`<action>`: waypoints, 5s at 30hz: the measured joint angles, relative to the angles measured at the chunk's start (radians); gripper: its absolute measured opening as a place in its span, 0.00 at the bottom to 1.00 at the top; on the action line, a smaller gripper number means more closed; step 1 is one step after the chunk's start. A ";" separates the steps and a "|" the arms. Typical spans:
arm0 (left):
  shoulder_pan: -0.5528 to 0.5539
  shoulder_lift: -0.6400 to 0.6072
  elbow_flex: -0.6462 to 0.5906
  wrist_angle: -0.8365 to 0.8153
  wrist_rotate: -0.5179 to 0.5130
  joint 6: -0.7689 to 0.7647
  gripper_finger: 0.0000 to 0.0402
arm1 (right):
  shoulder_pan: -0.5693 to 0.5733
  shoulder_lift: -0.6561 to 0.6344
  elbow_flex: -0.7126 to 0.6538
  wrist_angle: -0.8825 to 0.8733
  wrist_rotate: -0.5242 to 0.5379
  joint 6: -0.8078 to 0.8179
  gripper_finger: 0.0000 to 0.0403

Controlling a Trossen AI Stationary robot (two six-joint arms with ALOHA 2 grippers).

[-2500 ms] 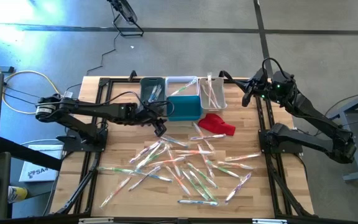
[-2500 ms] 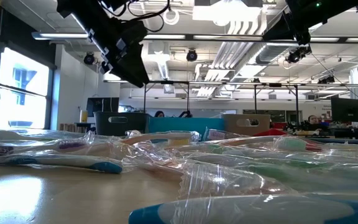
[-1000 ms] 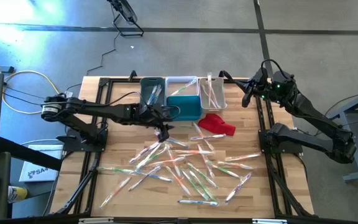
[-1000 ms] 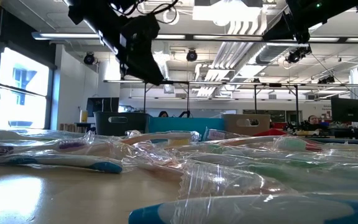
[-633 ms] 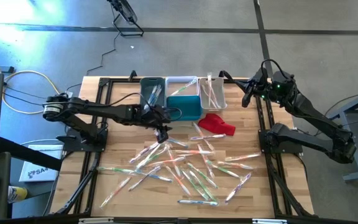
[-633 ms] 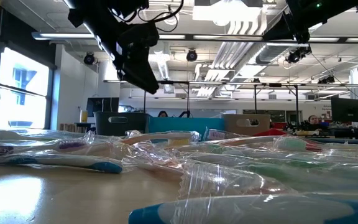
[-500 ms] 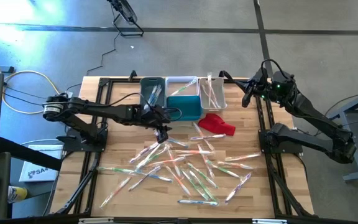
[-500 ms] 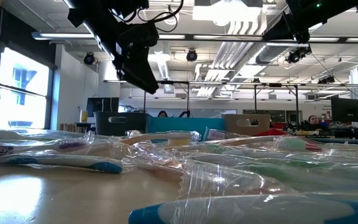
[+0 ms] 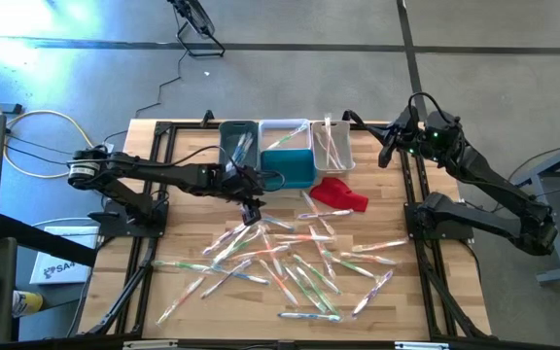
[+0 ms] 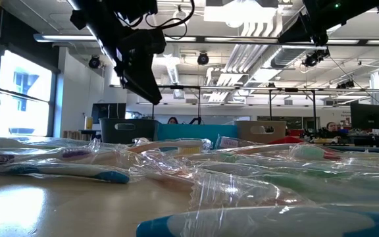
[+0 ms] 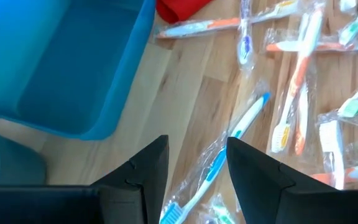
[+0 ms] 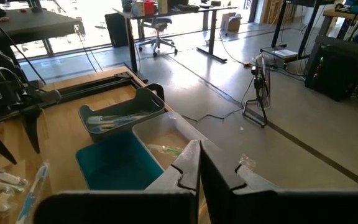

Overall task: Pick & Place Toothbrushes
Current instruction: Put the top blue toothbrush into the gray bin

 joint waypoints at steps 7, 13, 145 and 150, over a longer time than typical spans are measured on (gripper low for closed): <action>0.000 0.004 0.000 -0.006 0.000 0.000 0.40 | 0.000 0.003 0.000 -0.003 0.000 0.000 0.01; 0.000 0.004 0.000 -0.062 0.000 0.000 0.40 | 0.000 0.019 0.000 -0.006 -0.005 0.010 0.01; -0.045 -0.374 0.000 -0.268 -0.425 -0.434 0.02 | 0.001 0.087 0.000 0.004 -0.005 0.008 0.01; 0.002 -0.363 0.000 -0.304 -0.500 -0.457 0.02 | 0.001 0.087 0.000 0.005 -0.004 0.008 0.01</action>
